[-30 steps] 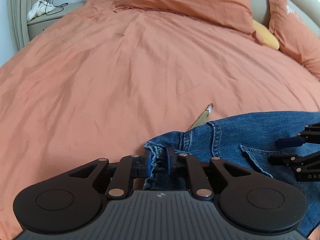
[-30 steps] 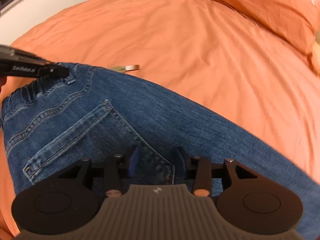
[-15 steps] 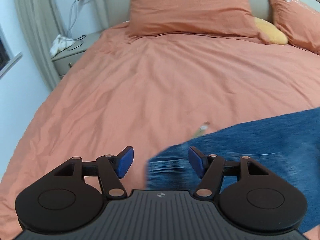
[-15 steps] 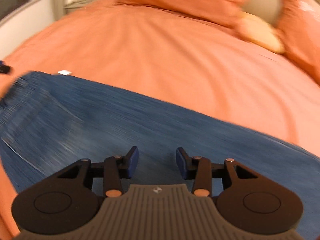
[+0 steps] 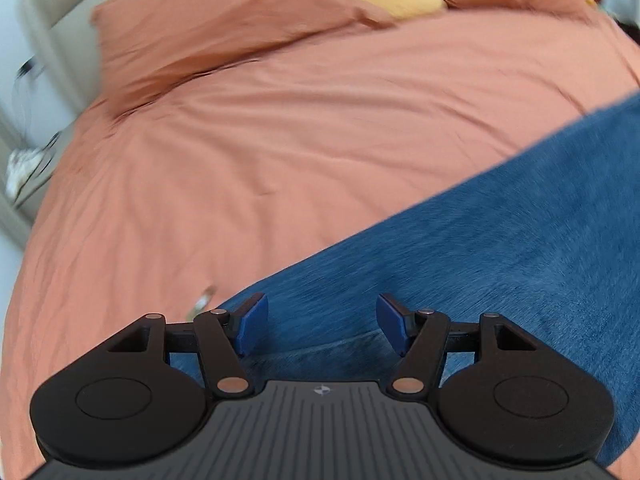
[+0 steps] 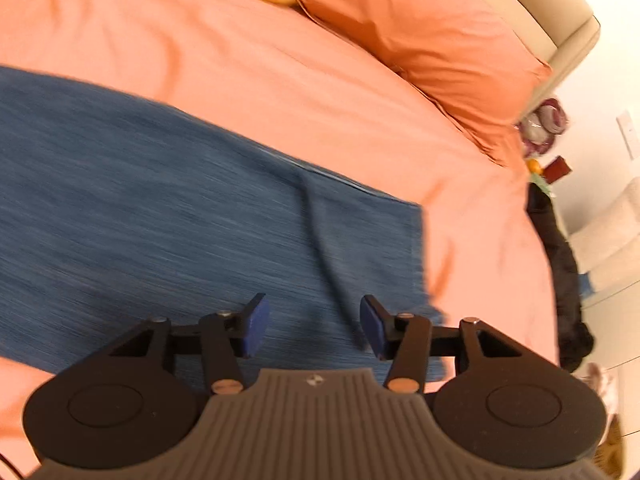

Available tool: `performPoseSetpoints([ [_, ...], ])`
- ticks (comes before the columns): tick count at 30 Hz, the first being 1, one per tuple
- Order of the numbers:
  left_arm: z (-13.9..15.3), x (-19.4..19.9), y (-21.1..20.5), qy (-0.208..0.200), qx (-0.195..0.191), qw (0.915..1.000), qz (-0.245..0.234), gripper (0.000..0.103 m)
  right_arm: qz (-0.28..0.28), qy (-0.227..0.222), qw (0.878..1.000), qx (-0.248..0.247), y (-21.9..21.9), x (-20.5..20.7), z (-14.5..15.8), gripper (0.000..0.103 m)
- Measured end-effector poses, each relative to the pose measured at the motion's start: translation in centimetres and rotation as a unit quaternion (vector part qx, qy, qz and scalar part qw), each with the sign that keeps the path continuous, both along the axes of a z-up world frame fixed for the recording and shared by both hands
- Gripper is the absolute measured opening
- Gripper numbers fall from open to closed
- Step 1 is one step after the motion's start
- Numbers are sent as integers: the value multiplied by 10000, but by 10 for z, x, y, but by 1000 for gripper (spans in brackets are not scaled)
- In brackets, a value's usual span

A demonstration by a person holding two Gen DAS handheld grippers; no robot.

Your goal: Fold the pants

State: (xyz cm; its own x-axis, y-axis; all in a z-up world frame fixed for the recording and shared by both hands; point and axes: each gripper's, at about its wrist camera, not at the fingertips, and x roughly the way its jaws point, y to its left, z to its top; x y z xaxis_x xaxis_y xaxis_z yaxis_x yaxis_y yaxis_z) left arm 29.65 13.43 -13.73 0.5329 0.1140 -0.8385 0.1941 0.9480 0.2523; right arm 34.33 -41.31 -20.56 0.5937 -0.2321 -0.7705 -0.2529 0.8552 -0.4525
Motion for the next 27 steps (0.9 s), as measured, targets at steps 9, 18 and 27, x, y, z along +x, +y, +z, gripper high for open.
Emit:
performPoseSetpoints([
  [9,-38,49,-32,299,394,9986,-210,73,654,341,9927,-957,-33,37,-43,14],
  [18,-56,64,-22,369,135,9992,36,68,489,-133,9905,-1281,-74,98,-13,0],
  [27,-58,68,-22,256,-3,9994,213,64,195,207,9918,-1247,-64,160,-29,0],
])
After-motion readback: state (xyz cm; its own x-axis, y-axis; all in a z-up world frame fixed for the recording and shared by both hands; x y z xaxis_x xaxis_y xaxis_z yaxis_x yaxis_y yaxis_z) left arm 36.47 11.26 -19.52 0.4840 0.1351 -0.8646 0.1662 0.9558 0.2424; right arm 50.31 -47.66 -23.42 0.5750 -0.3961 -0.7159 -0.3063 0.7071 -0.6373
